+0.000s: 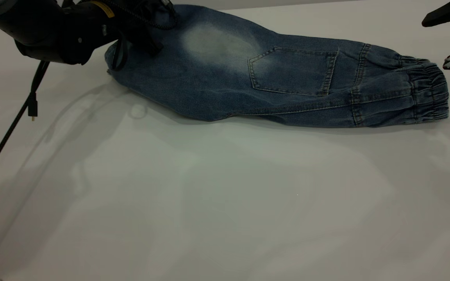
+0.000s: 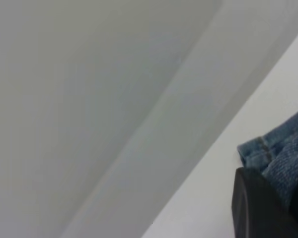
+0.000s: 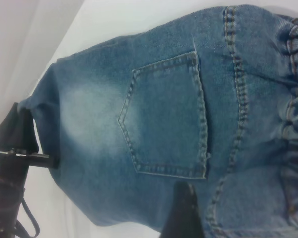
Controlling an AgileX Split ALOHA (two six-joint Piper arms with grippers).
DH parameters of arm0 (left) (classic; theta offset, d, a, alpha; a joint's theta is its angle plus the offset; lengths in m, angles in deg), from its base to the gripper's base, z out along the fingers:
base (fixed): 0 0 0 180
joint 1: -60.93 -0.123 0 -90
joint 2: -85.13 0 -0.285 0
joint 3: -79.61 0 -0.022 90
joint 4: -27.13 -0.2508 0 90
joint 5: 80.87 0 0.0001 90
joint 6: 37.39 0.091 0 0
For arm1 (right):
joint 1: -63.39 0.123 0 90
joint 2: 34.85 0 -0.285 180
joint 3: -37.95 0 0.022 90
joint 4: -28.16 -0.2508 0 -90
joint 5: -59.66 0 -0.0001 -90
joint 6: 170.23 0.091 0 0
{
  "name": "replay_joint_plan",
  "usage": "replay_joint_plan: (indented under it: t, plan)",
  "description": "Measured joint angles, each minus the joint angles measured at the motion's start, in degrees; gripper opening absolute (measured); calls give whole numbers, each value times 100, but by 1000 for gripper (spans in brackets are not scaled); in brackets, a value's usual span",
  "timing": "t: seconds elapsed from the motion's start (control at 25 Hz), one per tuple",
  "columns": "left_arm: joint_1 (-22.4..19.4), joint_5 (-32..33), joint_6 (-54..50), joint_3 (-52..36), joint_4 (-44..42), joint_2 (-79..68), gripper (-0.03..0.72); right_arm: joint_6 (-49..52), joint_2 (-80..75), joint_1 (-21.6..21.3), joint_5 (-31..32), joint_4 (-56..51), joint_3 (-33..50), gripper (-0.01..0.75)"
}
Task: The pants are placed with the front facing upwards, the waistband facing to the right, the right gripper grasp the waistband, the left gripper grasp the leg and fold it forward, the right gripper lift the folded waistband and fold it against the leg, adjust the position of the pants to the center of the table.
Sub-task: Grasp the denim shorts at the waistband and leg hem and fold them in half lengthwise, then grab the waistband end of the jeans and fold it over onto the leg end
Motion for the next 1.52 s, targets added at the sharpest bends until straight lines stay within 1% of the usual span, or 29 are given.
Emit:
replay_joint_plan:
  t: [0.16, 0.28, 0.4, 0.48, 0.56, 0.72, 0.88, 1.04, 1.16, 1.32, 1.4, 1.52]
  plan:
    - [0, -207, -84, 0, 28, 0, 201, -18, 0, 0, 0, 0, 0, 493]
    - [0, -306, -99, 0, 262, 0, 290, -18, 0, 0, 0, 0, 0, 493]
    - [0, -422, -99, 0, 569, 0, 350, -30, 0, 0, 0, 0, 0, 493]
    - [0, -411, -99, -5, 652, 0, 365, -27, 0, 0, 0, 0, 0, 493]
    - [0, -411, -128, -5, 560, 0, 370, -27, 0, 0, 0, 0, 0, 493]
    - [0, -351, -501, -5, 552, 0, 370, -35, 0, 0, 36, 0, 0, 493]
    - [20, 202, -1094, -17, 497, 35, 370, -20, 0, 0, 151, 0, 0, 495]
    - [141, 923, -2054, -17, -111, 217, 370, -12, 0, 0, 327, 0, 0, 495]
    - [242, 1717, -2905, -17, -801, 356, 370, -17, 0, 0, 319, 0, 0, 495]
    - [336, 2594, -4113, -7, -1835, 500, 370, -148, 0, 0, 275, 0, 0, 496]
    - [346, 2959, -4664, -7, -2311, 500, 370, -148, 0, 0, 271, 0, 0, 496]
    - [346, 3244, -5421, -7, -2884, 520, 370, -148, 0, 0, 271, 0, 0, 496]
